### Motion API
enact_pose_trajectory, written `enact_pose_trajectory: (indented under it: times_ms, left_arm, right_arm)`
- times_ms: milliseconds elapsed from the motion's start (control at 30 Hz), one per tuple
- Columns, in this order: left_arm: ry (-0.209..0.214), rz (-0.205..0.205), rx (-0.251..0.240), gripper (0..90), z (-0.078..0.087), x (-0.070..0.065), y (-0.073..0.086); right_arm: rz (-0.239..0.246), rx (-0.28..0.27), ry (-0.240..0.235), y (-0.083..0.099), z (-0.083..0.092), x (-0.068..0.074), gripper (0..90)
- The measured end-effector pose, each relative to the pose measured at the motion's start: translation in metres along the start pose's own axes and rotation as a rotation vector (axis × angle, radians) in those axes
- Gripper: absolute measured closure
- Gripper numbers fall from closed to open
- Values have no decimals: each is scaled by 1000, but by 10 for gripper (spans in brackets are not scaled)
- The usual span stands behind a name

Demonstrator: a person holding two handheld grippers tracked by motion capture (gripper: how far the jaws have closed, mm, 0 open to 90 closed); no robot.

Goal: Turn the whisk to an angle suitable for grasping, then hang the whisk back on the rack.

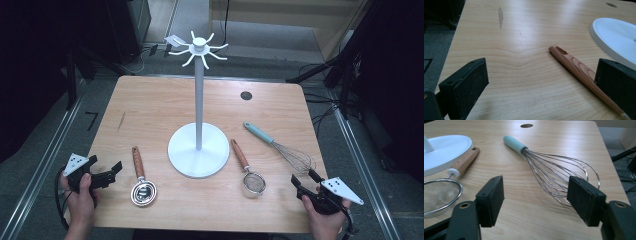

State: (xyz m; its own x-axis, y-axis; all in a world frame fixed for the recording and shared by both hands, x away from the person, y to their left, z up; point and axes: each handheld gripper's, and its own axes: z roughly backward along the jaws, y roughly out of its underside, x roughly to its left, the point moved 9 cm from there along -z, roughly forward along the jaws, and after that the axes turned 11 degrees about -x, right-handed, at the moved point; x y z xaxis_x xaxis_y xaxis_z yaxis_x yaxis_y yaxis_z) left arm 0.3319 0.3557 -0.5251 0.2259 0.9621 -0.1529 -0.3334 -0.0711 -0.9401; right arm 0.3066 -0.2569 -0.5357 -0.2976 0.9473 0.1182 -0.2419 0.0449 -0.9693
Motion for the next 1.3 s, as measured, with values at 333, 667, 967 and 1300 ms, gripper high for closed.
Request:
enact_pose_trajectory:
  times_ms: [333,667,967,1300]
  left_arm:
    - [1,3,3,0,-1,0,0]
    - [1,4,6,0,-1,0,0]
    - [-1,10,4,0,-2,1,0]
    - [0,11,4,0,-3,1,0]
  right_arm:
    - [124,45,-42,-18,2,12,261]
    - [236,235,-172,-38,-7,17,406]
    - [353,323,-206,-58,-22,14,553]
    - [413,394,-225,-75,-47,9,606]
